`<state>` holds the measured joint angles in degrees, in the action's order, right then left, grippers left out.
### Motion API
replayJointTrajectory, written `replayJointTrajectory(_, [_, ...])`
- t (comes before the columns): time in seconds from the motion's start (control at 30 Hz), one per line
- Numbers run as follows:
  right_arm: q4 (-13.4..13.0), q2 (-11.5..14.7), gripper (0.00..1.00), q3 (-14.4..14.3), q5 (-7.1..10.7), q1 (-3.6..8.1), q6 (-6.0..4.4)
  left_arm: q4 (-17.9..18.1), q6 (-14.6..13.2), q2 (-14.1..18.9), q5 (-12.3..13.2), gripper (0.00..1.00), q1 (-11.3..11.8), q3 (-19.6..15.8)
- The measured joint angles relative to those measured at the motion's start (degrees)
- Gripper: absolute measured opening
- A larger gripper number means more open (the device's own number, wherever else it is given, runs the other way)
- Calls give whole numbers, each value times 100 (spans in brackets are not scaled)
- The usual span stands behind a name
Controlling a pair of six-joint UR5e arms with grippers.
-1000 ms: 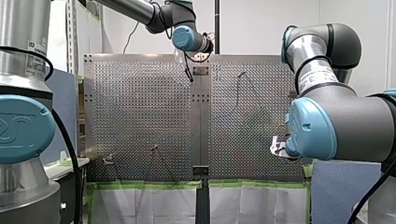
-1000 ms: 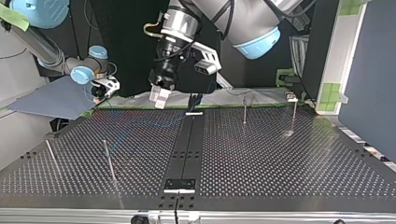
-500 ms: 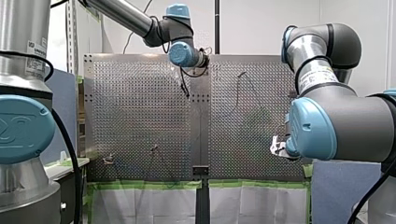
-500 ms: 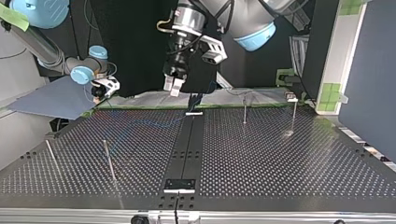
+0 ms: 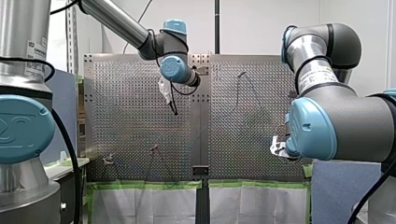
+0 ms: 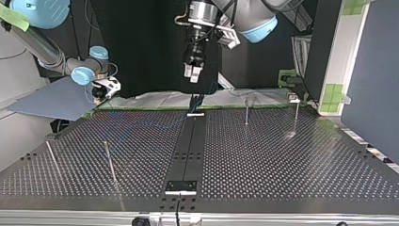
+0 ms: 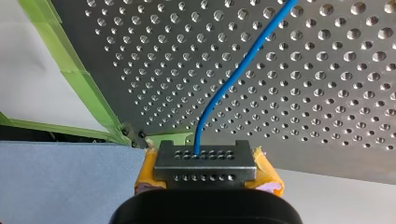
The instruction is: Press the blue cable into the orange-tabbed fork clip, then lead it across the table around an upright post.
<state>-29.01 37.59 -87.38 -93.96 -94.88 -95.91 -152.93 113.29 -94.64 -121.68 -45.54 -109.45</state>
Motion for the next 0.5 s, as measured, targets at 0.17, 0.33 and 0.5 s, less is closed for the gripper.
replayJointTrajectory(0.17, [0, 2, 0, -2, 0, 0, 0, 97, 70, -3, -27, 100, 45, -308])
replayJointTrajectory(0.33, [0, 1, 0, -2, 0, 0, 0, 262, 149, -13, -29, 100, 118, -601])
replayJointTrajectory(0.5, [0, 0, 0, -2, 0, 0, 1, 547, 170, -179, -5, 100, 227, -920])
